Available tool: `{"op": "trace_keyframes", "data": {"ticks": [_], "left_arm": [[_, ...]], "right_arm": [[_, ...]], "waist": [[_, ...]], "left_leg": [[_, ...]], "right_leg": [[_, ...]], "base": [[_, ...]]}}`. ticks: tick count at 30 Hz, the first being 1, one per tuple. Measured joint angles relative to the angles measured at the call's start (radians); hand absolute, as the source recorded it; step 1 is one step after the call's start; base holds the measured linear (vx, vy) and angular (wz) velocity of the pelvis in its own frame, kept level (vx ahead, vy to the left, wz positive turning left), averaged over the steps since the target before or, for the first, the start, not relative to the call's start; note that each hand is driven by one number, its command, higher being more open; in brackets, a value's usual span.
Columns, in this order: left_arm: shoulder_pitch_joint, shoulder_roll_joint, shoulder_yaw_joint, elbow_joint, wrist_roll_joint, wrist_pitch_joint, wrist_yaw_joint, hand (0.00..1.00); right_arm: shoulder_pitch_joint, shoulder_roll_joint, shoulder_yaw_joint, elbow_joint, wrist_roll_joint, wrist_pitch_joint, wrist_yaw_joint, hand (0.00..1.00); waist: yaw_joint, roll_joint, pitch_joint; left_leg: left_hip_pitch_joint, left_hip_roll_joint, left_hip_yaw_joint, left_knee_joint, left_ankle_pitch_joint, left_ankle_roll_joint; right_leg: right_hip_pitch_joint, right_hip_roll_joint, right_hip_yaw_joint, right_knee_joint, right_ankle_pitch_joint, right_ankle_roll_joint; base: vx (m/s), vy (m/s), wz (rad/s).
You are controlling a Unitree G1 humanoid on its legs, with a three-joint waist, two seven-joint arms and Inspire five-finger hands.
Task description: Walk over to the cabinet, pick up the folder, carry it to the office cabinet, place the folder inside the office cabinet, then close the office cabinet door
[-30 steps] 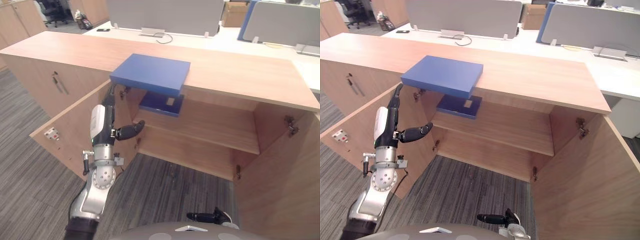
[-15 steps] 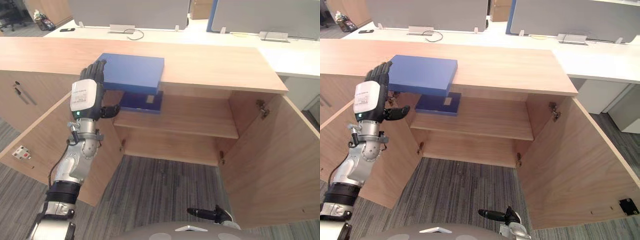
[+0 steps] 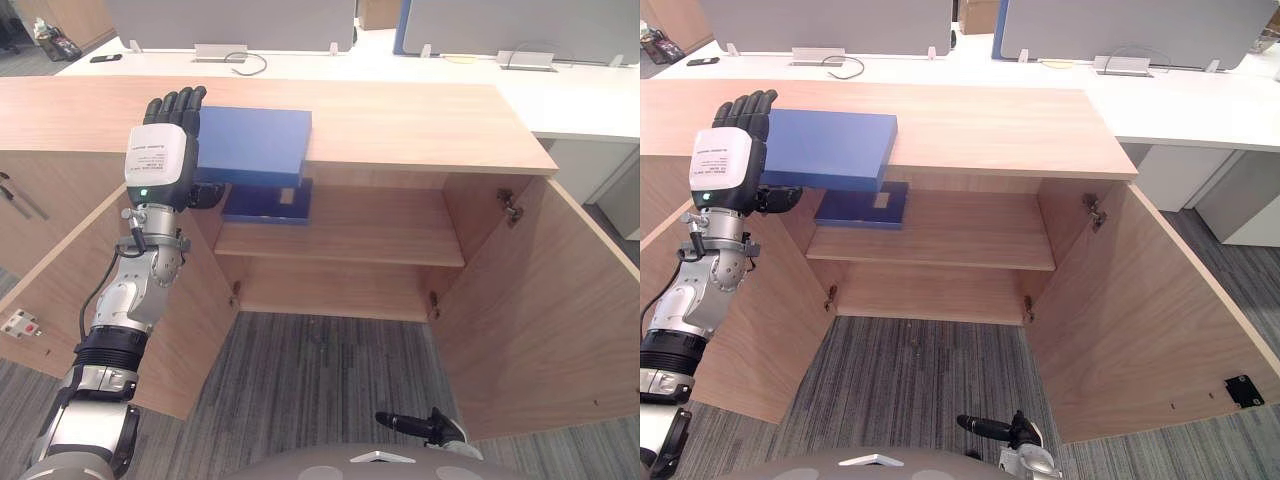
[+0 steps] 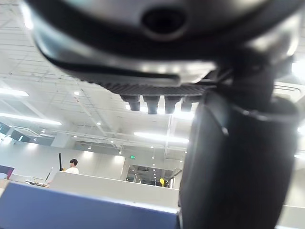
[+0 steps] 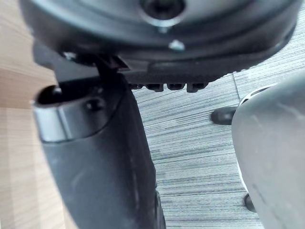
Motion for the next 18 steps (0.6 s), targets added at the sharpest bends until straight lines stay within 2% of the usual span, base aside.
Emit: {"op": "trace_keyframes", "data": {"ticks": [6, 12, 18], "left_arm": [[-0.036, 0.001, -0.097, 0.043, -0.001, -0.014, -0.035, 1.00], [-0.036, 0.000, -0.126, 0.085, -0.004, -0.028, -0.067, 1.00], [-0.036, 0.000, -0.176, 0.088, -0.050, -0.054, -0.132, 1.00]], "right_arm": [[-0.003, 0.000, 0.000, 0.000, 0.012, -0.001, -0.002, 1.00], [-0.003, 0.000, 0.002, -0.001, 0.043, -0.001, -0.003, 1.00], [-0.003, 0.000, 0.000, -0.001, 0.043, -0.001, -0.001, 1.00]], "waist": [[-0.010, 0.002, -0.001], [-0.030, 0.002, -0.002], [-0.033, 0.001, -0.002]], "left_leg": [[0.004, -0.001, 0.011, 0.000, 0.000, 0.000], [0.008, -0.001, 0.014, 0.000, 0.002, 0.002], [0.010, -0.002, 0.016, 0.000, 0.002, 0.002]], "right_leg": [[-0.003, 0.000, 0.011, 0.000, 0.010, -0.008], [-0.007, -0.002, 0.012, -0.001, 0.015, -0.004], [-0.006, -0.002, 0.012, -0.001, 0.016, -0.002]], "base": [[-0.05, -0.020, -0.07], [-0.07, -0.022, -0.02], [-0.01, -0.006, 0.00]]}}
